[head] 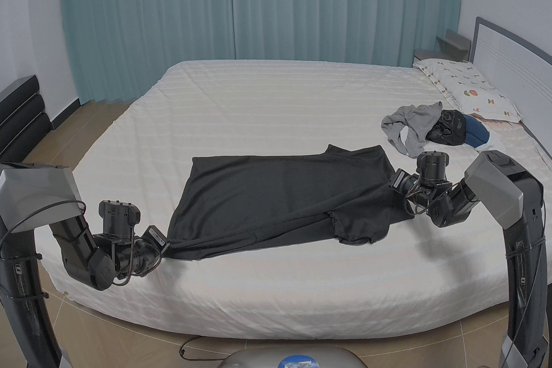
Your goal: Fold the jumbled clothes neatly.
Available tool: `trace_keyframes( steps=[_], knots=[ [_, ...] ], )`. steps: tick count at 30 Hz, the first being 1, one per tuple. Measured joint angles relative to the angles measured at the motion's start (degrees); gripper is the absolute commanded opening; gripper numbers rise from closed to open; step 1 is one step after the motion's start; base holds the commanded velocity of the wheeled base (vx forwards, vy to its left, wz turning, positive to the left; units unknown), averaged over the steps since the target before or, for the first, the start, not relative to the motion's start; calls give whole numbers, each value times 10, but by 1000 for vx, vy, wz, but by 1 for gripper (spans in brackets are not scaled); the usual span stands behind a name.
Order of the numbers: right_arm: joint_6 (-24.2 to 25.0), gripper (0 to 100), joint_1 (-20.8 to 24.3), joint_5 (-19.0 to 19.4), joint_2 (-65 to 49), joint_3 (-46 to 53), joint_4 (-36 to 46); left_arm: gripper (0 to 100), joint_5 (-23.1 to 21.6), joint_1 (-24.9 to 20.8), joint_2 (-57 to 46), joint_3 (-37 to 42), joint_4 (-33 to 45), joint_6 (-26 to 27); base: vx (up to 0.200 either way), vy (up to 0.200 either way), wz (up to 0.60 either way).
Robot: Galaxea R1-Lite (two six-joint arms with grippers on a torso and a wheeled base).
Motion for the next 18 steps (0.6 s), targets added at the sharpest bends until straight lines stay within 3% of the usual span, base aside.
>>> trace_keyframes(
  steps=[10,18],
  knots=[
    [13,100,-14,19,-27,34,0,0,0,0,2,2,0,0,0,0,0],
    [25,100,-3,76,-113,196,5,0,0,0,2,5,0,0,0,0,0]
  ],
)
